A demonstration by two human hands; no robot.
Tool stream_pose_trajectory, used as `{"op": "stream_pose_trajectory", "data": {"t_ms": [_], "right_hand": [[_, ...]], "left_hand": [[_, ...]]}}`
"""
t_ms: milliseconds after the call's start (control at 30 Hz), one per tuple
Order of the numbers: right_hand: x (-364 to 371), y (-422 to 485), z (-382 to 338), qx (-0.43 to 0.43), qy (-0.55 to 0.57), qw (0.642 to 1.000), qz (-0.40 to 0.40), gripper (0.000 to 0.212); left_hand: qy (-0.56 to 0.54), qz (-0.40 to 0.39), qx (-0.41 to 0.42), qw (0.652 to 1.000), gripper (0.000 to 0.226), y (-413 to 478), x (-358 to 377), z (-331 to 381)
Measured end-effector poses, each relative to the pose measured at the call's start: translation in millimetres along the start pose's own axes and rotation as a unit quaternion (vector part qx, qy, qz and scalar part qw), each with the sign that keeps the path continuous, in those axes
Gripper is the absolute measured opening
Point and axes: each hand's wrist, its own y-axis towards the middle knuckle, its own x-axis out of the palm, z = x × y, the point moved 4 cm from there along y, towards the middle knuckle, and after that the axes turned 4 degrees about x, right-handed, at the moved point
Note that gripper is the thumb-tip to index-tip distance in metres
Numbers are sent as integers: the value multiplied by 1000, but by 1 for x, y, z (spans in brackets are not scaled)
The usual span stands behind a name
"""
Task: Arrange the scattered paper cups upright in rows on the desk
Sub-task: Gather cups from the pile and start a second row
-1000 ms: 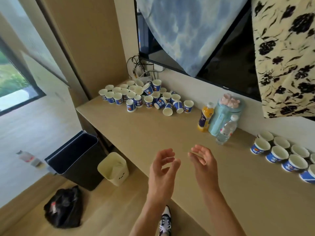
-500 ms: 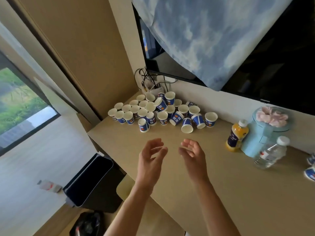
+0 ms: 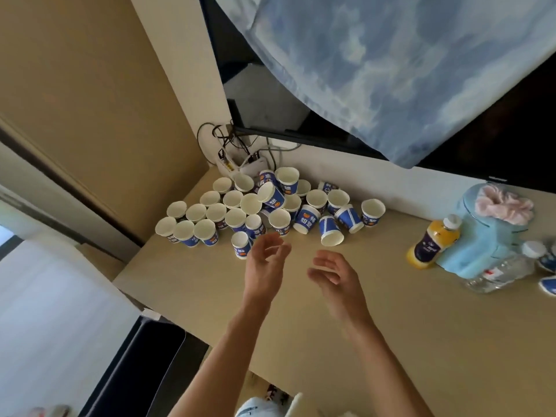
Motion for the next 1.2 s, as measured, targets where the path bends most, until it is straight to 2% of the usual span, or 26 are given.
{"op": "stream_pose_trajectory", "data": {"t_ms": [33, 167, 233, 367, 467, 533, 700, 867, 1000, 1133, 1200], "right_hand": [[6, 5, -1, 2, -1, 1000, 12, 37], [35, 29, -7, -6, -8, 999, 45, 32], [49, 36, -5, -4, -13, 999, 50, 35], [67, 41, 2, 10, -24, 998, 63, 37], [75, 41, 10, 22, -46, 996, 77, 36], [75, 39, 13, 20, -50, 995, 83, 36], [76, 35, 23, 30, -67, 992, 103, 36], [81, 39, 21, 33, -84, 990, 109, 36], [90, 43, 25, 41, -93, 990, 101, 34], [102, 45, 33, 46, -85, 990, 98, 31], [106, 44, 37, 42, -72, 990, 113, 30]], "left_hand": [[21, -6, 2, 1000, 33, 11, -5, -3], [138, -34, 7, 990, 23, 71, -32, -35], [214, -32, 11, 976, 35, 99, -46, -58], [377, -35, 2, 926, 50, 138, -65, -97], [487, -81, 36, 869, 63, 152, -70, -113], [528, -109, 70, 839, 65, 155, -68, -116], [571, -149, 113, 799, 62, 165, -69, -125], [568, -155, 115, 800, 47, 173, -76, -126], [566, -184, 113, 796, 49, 175, -81, -131], [539, -169, 104, 818, 46, 173, -97, -136], [501, -145, 84, 849, 47, 170, -106, -137]]}}
